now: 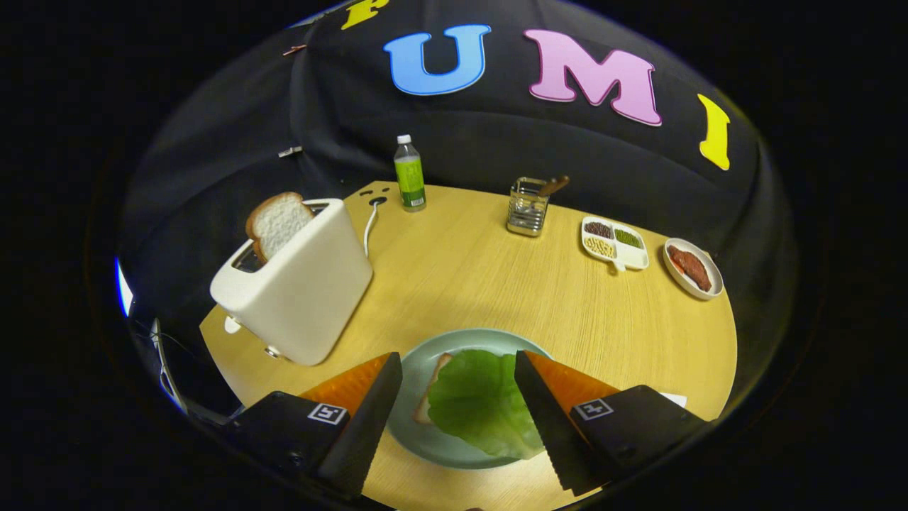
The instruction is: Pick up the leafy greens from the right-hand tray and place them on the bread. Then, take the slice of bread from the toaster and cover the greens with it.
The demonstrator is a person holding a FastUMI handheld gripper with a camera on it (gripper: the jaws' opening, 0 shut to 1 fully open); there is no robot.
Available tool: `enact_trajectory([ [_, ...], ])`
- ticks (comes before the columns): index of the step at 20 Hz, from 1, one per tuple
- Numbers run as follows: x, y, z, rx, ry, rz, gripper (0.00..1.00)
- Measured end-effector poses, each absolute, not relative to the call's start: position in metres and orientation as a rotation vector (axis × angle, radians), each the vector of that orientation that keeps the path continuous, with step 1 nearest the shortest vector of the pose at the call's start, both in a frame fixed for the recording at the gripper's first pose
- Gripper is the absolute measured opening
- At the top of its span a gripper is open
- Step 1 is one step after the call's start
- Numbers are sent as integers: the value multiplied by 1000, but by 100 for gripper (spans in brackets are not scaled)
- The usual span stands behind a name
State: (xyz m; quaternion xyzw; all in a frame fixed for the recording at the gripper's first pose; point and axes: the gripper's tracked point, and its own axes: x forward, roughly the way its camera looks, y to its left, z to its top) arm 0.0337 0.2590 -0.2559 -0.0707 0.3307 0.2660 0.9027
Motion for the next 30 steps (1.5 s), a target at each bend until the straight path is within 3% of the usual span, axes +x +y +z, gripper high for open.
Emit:
enact_trajectory([
  [8,31,343,-176,-157,515,702,99],
  [20,9,469,-151,-272,423,894,98],
  [30,42,506,-199,-304,473,774,98],
])
